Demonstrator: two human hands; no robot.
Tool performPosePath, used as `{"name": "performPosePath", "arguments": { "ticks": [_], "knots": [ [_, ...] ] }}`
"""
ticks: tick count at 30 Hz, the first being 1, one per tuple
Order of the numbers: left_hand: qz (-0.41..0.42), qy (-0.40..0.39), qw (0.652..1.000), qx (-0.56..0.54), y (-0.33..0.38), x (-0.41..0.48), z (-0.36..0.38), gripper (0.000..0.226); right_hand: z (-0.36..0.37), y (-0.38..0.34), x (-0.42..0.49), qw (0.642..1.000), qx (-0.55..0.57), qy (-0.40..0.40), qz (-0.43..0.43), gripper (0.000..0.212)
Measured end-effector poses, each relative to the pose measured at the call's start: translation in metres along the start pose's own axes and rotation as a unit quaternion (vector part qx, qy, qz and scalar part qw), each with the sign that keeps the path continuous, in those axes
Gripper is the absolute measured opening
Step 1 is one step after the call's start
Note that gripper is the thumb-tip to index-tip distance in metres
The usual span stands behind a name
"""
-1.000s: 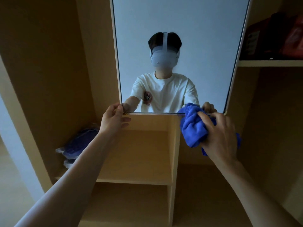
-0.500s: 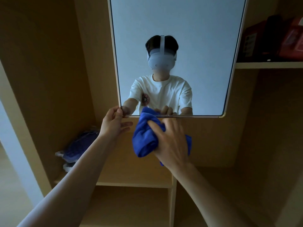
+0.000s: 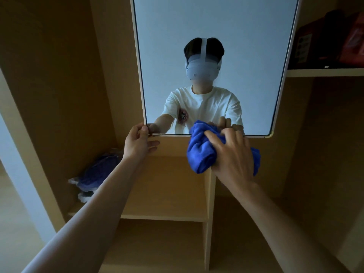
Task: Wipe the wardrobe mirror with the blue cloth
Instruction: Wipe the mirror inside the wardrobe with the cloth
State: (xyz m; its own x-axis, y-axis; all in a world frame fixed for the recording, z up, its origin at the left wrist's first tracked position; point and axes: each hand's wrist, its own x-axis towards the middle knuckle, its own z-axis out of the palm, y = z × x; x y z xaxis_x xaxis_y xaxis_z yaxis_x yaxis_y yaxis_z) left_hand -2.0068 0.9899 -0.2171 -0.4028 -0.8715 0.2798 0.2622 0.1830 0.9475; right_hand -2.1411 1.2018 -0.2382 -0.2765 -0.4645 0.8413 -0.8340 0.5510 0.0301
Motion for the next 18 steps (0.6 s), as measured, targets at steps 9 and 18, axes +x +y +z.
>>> {"name": "performPosePath", "arguments": {
  "ticks": [9, 18],
  "knots": [
    [-0.085, 0.006, 0.994, -0.069, -0.002, -0.015, 0.010, 0.024, -0.013, 0.033, -0.019, 0.996, 0.031, 0.014, 0.080, 0.051],
    [-0.141, -0.103, 0.984, -0.021, -0.008, -0.064, 0.052, 0.041, -0.019, 0.033, -0.025, 0.994, 0.069, -0.015, 0.089, 0.060]
  ]
}}
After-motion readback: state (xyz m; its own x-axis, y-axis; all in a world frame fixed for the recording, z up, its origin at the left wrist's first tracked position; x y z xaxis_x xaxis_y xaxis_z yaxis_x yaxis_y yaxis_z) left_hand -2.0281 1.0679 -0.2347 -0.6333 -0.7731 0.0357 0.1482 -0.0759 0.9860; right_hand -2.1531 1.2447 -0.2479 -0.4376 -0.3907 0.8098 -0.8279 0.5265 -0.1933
